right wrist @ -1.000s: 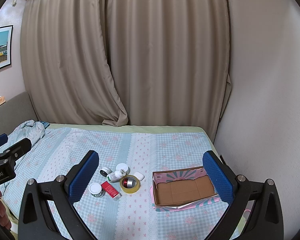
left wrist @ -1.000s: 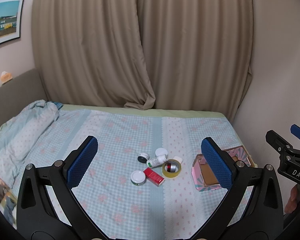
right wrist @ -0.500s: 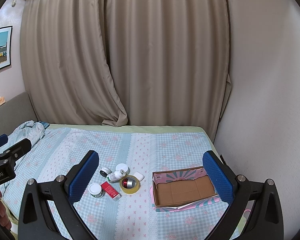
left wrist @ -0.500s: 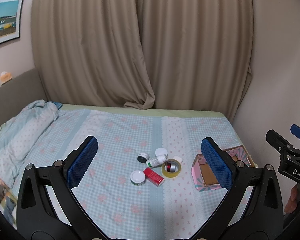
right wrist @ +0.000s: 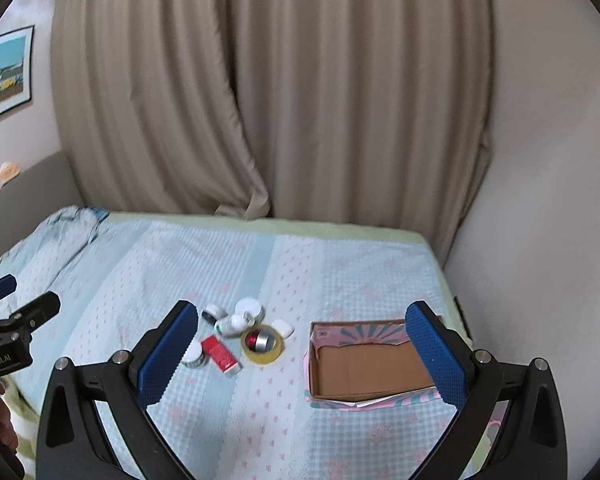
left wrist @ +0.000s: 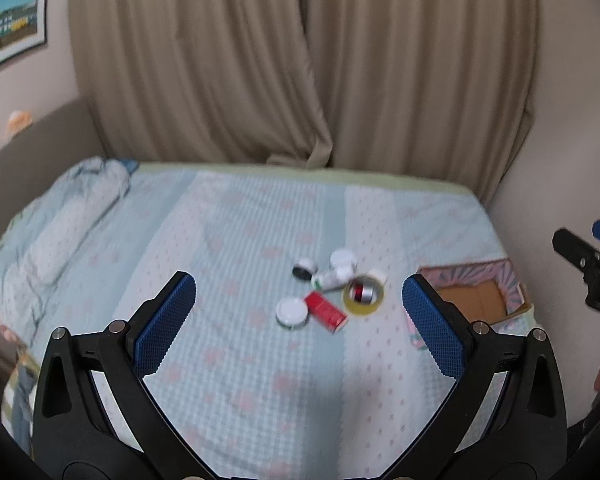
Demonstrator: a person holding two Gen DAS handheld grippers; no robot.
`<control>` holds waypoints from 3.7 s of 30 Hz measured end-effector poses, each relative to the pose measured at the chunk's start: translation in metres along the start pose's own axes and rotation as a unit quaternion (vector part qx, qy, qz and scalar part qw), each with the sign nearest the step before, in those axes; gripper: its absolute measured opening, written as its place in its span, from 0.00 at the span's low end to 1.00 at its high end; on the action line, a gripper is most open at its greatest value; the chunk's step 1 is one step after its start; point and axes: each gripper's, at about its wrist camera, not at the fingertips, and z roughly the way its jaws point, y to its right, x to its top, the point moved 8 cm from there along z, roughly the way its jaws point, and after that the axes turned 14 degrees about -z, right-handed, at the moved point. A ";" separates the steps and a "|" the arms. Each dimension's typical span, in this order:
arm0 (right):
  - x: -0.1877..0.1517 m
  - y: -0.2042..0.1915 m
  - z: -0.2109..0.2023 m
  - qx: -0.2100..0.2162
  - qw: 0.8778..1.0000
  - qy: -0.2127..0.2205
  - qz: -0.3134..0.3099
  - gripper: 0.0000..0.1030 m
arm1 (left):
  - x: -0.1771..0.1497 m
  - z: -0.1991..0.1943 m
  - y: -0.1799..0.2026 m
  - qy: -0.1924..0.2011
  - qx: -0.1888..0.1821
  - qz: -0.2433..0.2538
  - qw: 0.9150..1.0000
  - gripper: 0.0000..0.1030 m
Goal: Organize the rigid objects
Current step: 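Grasp the white green-label jar with left tool while right tool grasps the pill bottle, then lift the jar with left tool while right tool carries the pill bottle toward the cardboard box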
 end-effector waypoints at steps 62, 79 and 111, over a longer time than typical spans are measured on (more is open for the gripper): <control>-0.126 -0.244 0.464 0.333 0.725 -0.173 -0.577 0.47 | -0.167 0.454 -0.052 -0.260 0.005 0.119 0.958 0.67; -0.078 -0.218 0.423 0.308 0.807 -0.184 -0.468 0.47 | -0.135 0.398 -0.059 -0.230 0.016 0.091 0.969 0.66; -0.064 0.107 0.173 0.181 0.966 -0.182 0.002 0.47 | -0.066 0.204 0.223 -0.175 -0.120 0.145 0.967 0.67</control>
